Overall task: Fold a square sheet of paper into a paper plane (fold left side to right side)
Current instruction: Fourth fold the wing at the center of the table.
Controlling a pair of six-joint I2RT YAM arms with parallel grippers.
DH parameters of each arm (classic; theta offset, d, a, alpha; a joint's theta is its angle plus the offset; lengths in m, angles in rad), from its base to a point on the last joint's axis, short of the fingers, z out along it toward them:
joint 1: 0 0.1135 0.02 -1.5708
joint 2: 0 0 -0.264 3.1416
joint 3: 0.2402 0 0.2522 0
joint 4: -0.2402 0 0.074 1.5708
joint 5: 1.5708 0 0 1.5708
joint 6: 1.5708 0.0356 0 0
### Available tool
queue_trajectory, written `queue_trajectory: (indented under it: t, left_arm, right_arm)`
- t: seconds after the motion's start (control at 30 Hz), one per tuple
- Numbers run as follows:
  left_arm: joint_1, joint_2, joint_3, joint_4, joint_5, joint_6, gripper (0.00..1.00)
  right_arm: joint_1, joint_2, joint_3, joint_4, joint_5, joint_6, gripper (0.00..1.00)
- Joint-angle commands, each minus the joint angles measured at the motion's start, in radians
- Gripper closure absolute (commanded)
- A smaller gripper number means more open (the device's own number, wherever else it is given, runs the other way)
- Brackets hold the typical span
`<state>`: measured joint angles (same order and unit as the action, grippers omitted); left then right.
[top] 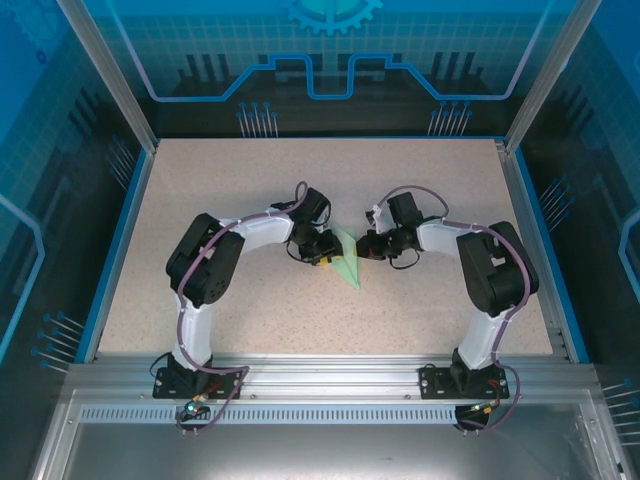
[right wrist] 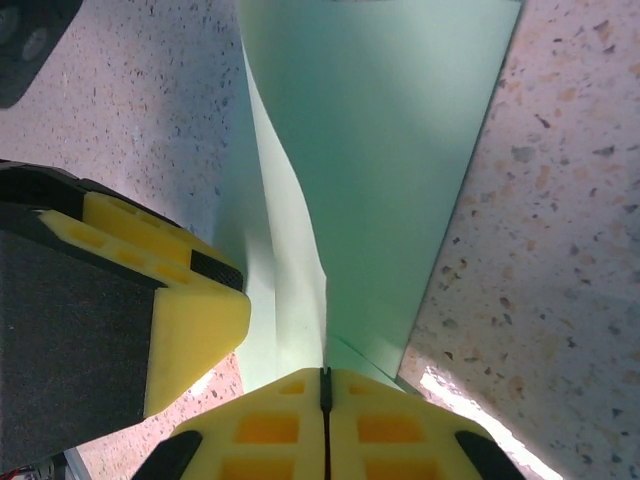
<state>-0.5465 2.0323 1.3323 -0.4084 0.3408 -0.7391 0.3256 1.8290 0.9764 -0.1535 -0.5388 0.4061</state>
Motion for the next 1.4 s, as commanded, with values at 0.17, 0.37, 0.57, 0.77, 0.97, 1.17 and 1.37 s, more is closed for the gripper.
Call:
queue_trajectory:
  t: [0.17, 0.37, 0.57, 0.77, 0.97, 1.17, 1.37]
  left_arm:
    - [-0.014, 0.02, 0.026, 0.06, 0.026, -0.037, 0.6]
    - [-0.017, 0.048, 0.046, 0.055, 0.026, -0.045, 0.58]
    - [-0.023, 0.075, 0.064, 0.037, 0.018, -0.051, 0.59]
    - [-0.022, 0.073, 0.062, 0.036, 0.014, -0.051, 0.59]
    - [-0.023, 0.071, 0.063, 0.034, 0.013, -0.049, 0.59]
    - [-0.024, 0.068, 0.065, 0.03, 0.012, -0.049, 0.59]
    - [-0.026, 0.07, 0.069, 0.027, 0.012, -0.048, 0.59]
  right_arm:
    - [0.007, -0.015, -0.012, -0.032, -0.004, -0.018, 0.93]
    - [0.01, -0.029, -0.013, -0.037, 0.0, -0.023, 0.88]
    - [0.013, -0.121, -0.043, -0.077, 0.064, -0.048, 0.7]
    - [0.097, -0.282, -0.123, -0.195, 0.264, -0.072, 0.62]
    - [0.263, -0.367, -0.193, -0.235, 0.489, -0.037, 0.61]
    - [0.359, -0.318, -0.152, -0.268, 0.589, -0.038, 0.62]
    - [0.394, -0.252, -0.102, -0.279, 0.623, -0.044, 0.66]
